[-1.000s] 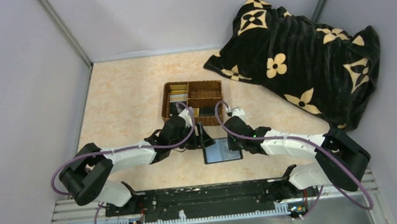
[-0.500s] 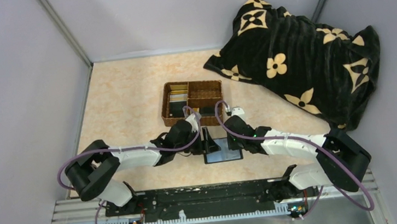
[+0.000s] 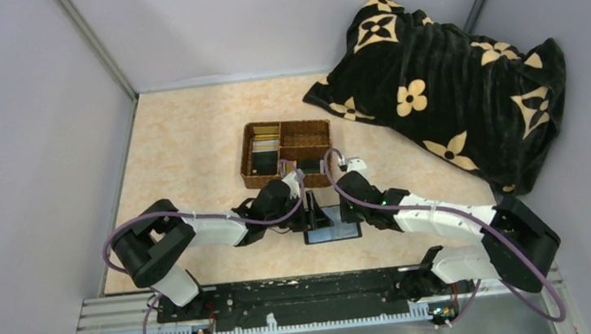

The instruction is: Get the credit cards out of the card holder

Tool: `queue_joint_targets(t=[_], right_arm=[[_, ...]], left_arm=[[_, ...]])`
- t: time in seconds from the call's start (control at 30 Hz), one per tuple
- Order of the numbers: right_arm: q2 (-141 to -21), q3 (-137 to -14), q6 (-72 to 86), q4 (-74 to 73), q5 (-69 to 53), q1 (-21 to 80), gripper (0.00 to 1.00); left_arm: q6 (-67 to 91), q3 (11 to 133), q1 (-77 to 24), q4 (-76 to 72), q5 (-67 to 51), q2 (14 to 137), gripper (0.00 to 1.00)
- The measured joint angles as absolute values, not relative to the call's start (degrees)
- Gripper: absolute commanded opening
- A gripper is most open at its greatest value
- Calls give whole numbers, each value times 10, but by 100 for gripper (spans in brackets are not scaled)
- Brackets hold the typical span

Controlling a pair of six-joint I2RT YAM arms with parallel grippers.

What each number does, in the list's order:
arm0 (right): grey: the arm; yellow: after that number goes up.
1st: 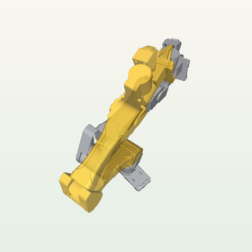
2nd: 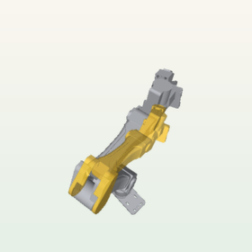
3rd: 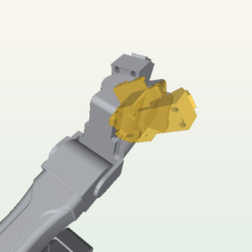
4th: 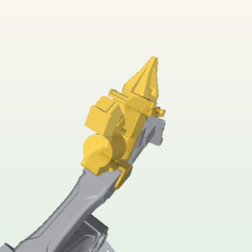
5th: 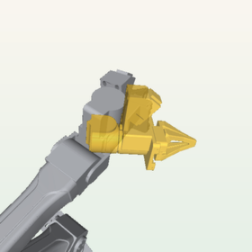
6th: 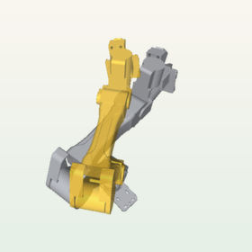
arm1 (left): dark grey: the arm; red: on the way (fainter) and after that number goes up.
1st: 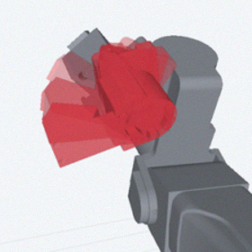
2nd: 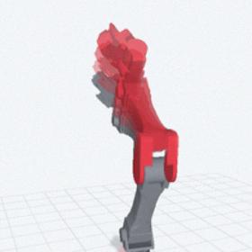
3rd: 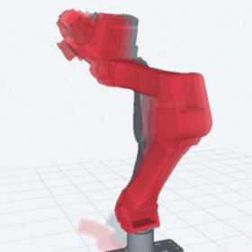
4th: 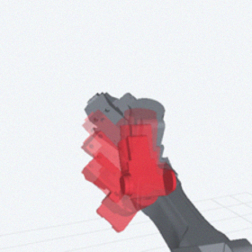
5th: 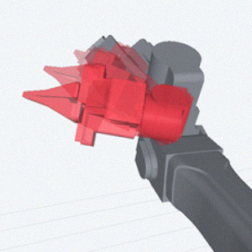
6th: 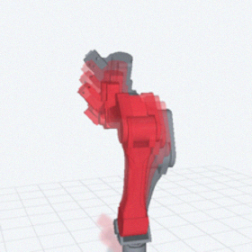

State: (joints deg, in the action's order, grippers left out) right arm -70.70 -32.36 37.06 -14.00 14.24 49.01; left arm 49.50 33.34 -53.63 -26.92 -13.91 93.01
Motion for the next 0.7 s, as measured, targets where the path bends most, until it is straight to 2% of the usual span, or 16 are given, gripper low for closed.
queue_joint_targets(t=[0.27,0.7], right_arm=[[-631,-322,370,-165,147,447,0],[-629,-251,372,-171,110,441,0]], left_arm=[[494,342,-536,-269,-141,937,68],[479,353,-536,-248,-142,936,68]])
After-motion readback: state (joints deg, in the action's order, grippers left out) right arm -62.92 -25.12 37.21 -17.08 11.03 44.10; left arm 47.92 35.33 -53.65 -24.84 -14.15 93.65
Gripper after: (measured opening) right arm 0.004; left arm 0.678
